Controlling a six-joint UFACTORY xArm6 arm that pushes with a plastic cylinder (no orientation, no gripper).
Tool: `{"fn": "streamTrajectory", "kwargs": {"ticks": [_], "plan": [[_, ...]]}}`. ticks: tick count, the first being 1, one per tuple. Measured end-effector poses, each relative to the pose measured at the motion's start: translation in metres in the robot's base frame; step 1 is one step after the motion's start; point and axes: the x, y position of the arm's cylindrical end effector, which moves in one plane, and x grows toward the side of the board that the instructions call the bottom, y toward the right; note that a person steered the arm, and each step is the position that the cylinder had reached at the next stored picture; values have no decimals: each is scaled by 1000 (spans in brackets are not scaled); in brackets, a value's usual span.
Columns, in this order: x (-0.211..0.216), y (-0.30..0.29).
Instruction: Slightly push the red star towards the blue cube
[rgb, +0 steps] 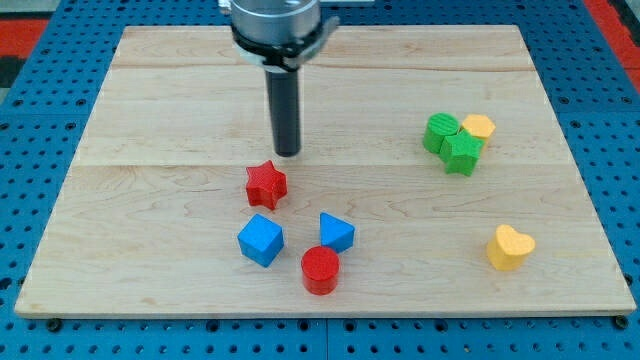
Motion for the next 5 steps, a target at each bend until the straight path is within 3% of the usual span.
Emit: {"fn": "streamTrajectory", "kwargs": {"ticks": [1,3,4,5], "plan": [[-12,-55],[23,-23],[22,-21],[-6,-34]]}}
